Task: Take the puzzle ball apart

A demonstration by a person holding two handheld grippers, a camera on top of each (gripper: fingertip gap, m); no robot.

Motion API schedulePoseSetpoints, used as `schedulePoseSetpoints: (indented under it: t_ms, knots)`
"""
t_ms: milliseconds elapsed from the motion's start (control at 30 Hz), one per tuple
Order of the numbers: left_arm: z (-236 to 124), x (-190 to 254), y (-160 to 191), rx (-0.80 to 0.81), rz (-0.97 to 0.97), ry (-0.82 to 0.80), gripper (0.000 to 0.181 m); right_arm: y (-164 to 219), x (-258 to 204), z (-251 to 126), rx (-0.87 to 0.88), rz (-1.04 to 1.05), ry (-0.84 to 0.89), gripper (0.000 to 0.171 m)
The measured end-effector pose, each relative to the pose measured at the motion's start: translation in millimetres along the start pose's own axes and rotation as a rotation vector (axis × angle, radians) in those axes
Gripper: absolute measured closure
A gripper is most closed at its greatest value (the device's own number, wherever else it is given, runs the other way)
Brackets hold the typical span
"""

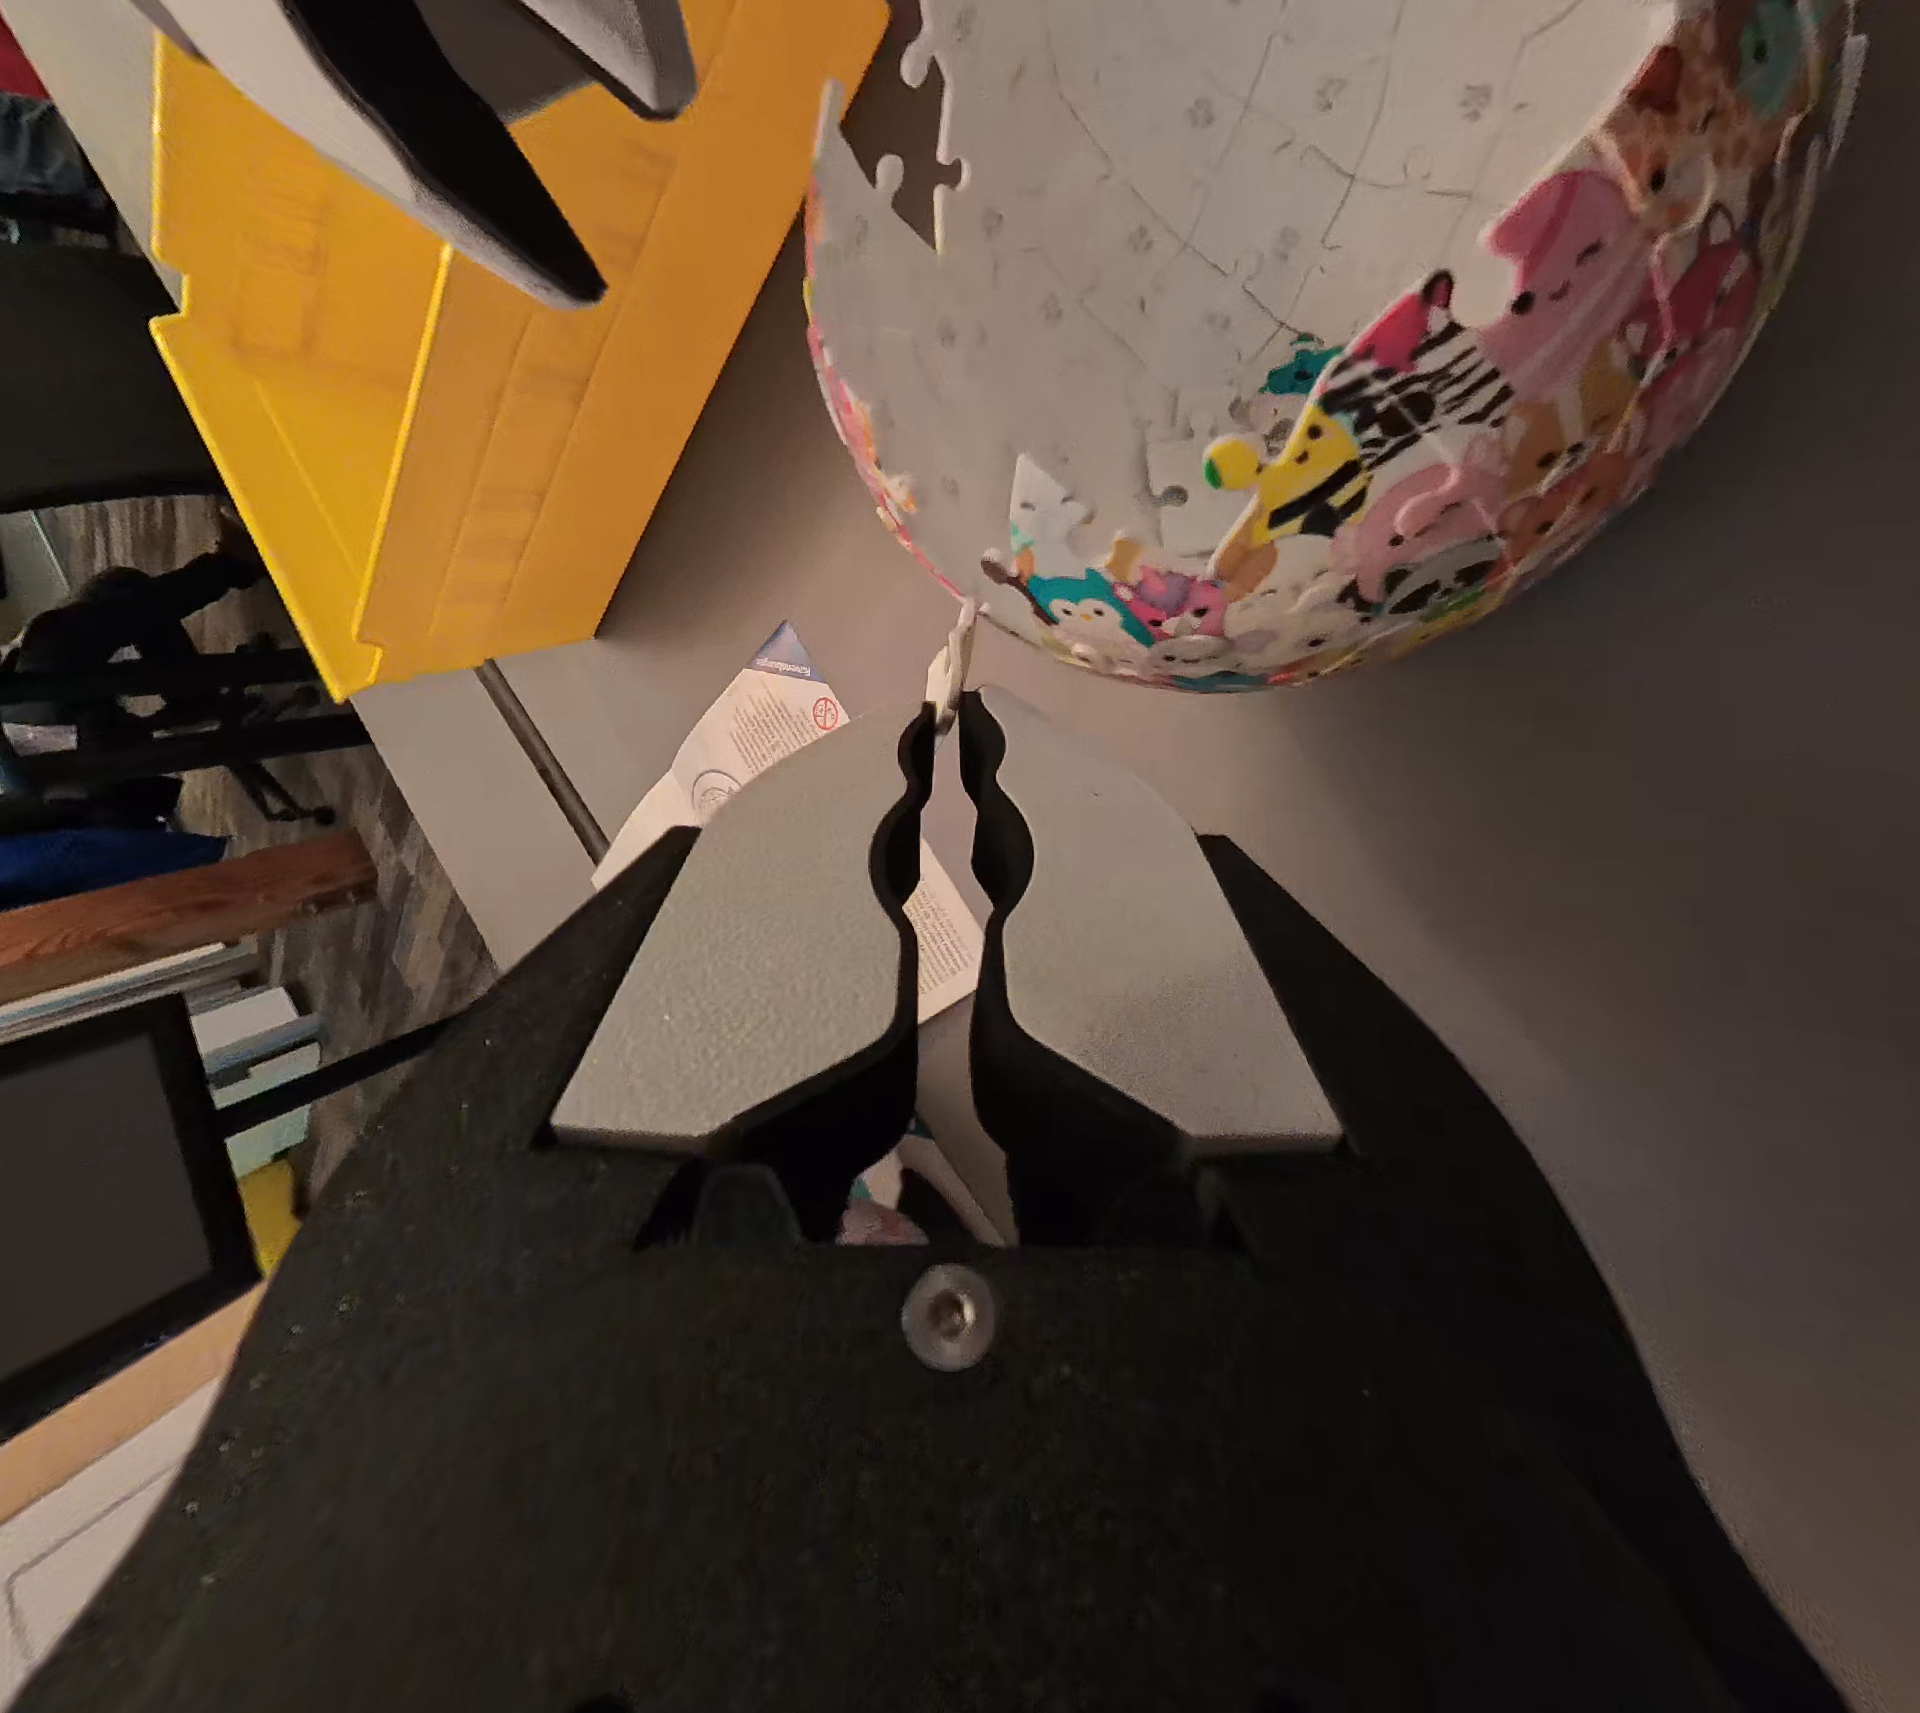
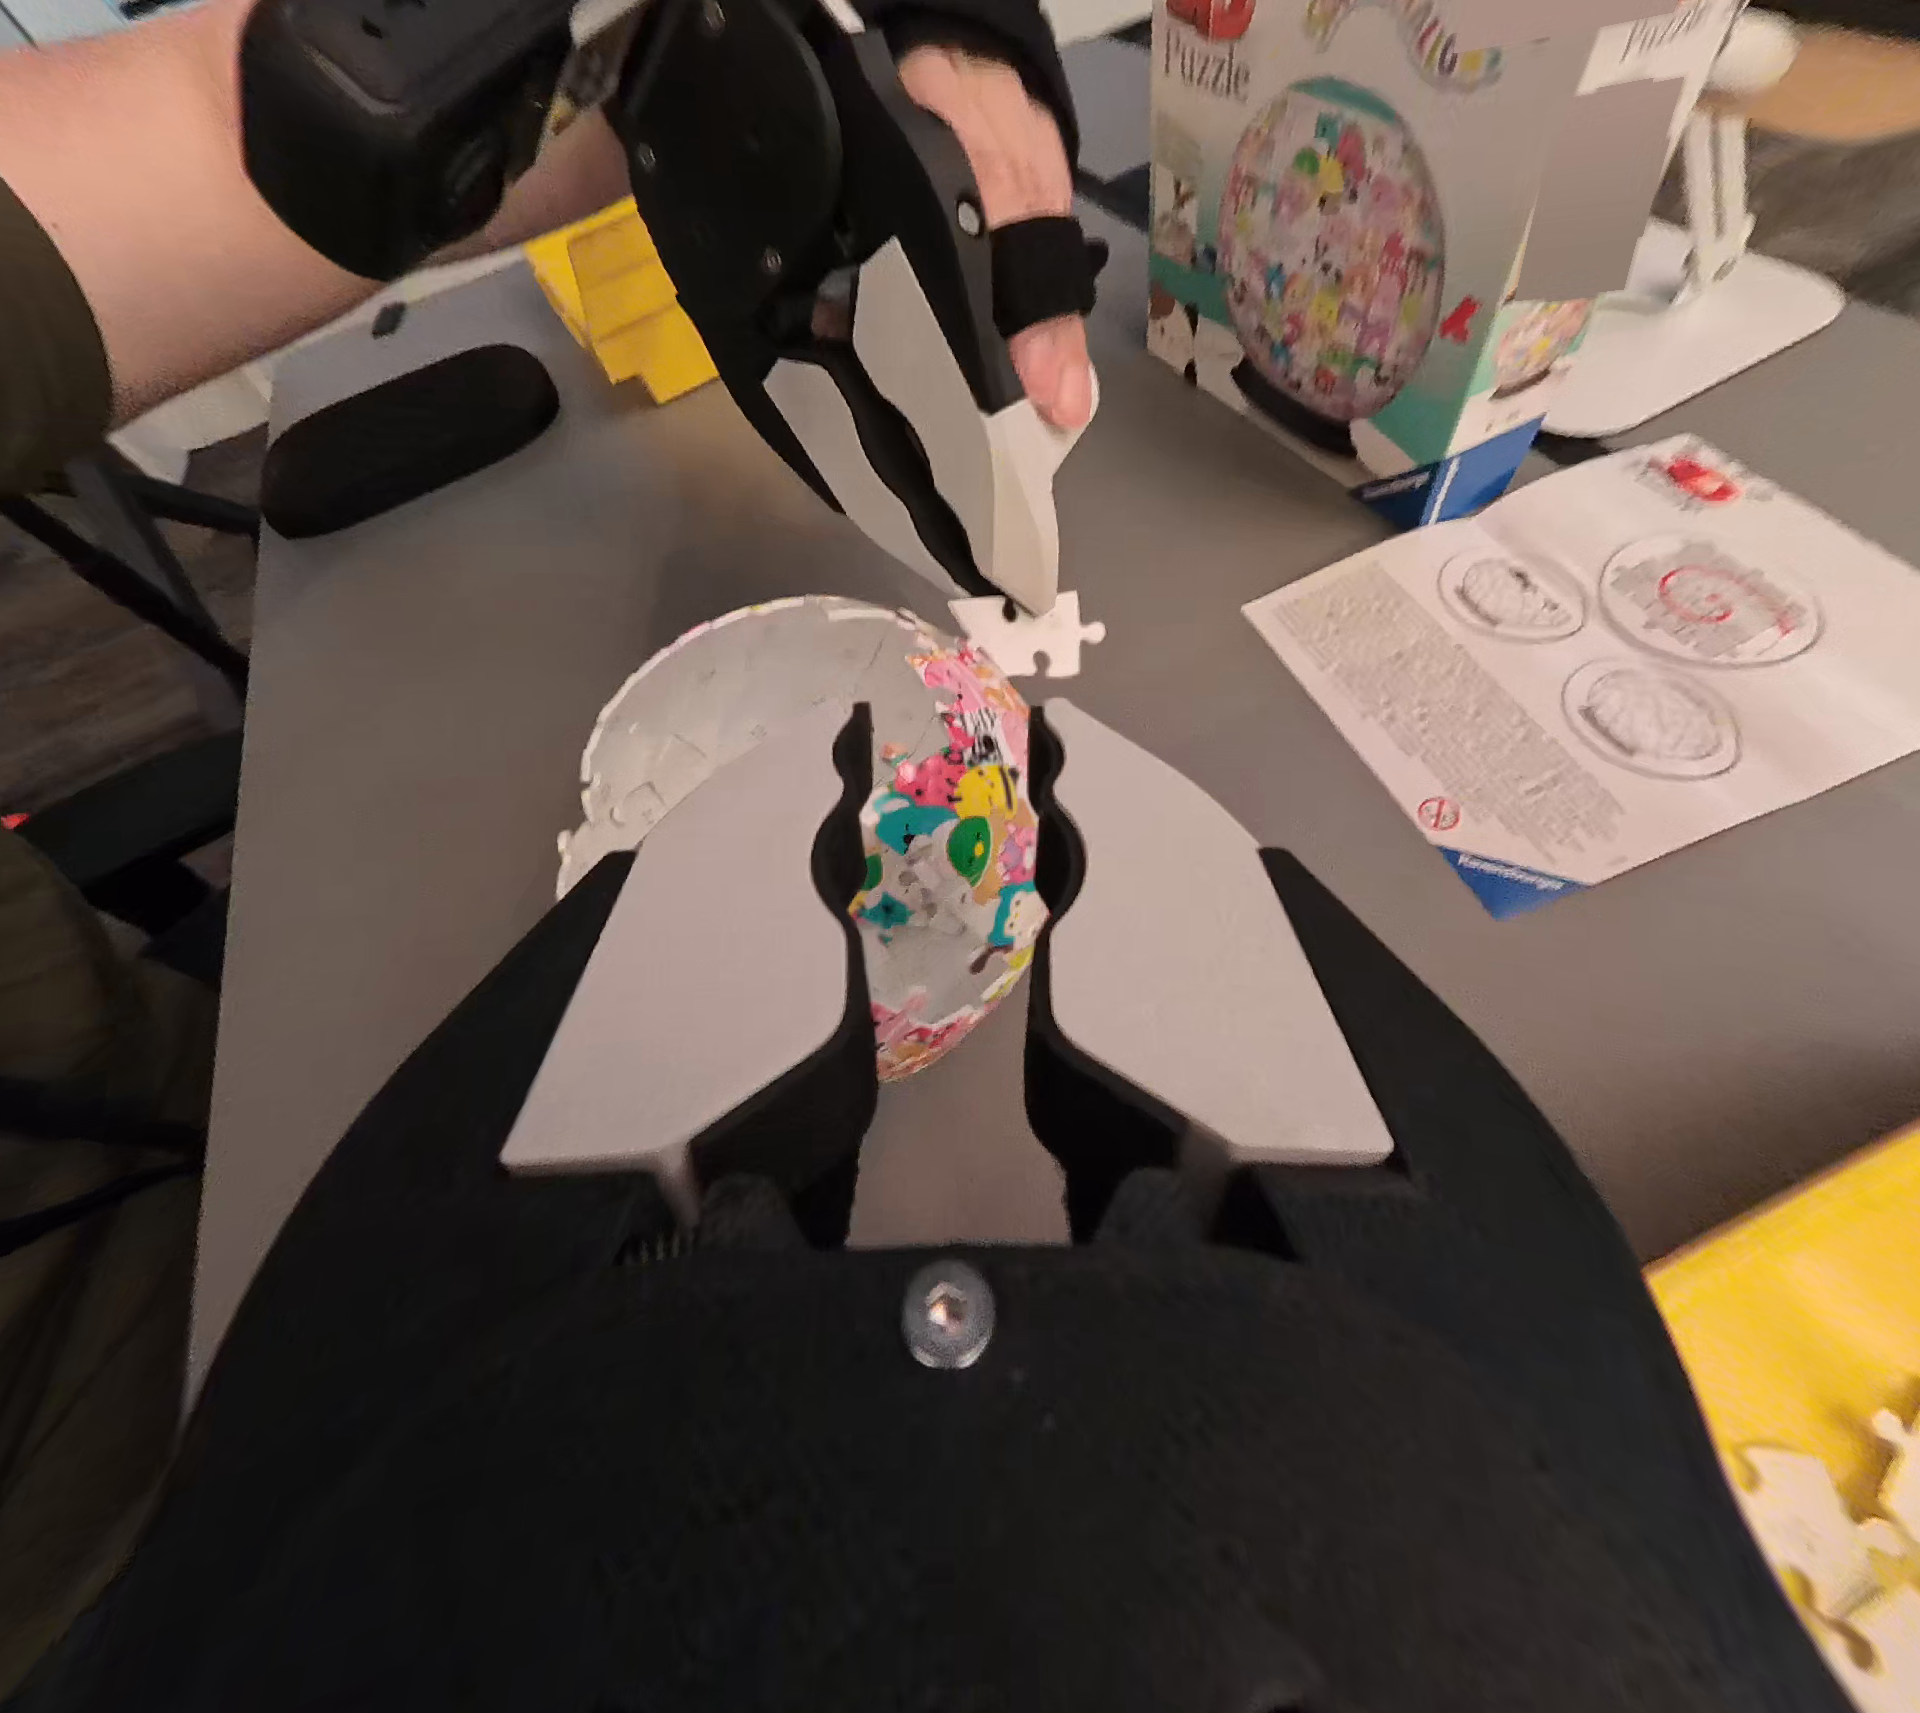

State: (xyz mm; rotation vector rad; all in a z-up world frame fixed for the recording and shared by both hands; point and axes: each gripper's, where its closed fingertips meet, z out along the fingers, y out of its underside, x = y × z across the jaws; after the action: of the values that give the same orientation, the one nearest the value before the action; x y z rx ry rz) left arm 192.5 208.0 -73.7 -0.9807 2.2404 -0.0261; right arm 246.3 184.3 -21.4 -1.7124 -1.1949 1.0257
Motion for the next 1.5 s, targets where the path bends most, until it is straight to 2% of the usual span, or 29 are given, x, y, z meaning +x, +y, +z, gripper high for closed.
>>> schedulePoseSetpoints:
  t_ms: [433,667,867,967,1033,1233,1300,1500]
  knots:
    - [-16,5,3,-0.124,0.091,0.011,0.179,8,-3,6,-0.04,0.041,-0.013,0.143]
    - [-28,7,4,-0.228,0.149,0.072,0.179,12,-2,11,-0.067,0.029,0.023,0.143]
    - [-42,4,0,-0.23,0.098,0.086,0.179,12,2,17,-0.06,-0.006,0.08,0.142]
    - [-47,4,-7,-0.169,0.033,0.067,0.179,8,-4,16,-0.051,-0.063,0.074,0.142]
    - [-51,1,-19,-0.105,-0.029,0.051,0.179,-4,-15,13,0.018,-0.121,0.031,0.142]
    - [-74,-30,-90,0.316,-0.407,0.021,0.179,-35,-38,-8,0.23,-0.492,0.053,0.14]
    - [-81,-40,-103,0.4,-0.453,0.007,0.179,-42,-40,-14,0.278,-0.508,0.071,0.142]
    - [-81,-49,-121,0.514,-0.546,0.038,0.179,-53,-52,-23,0.372,-0.476,0.009,0.153]
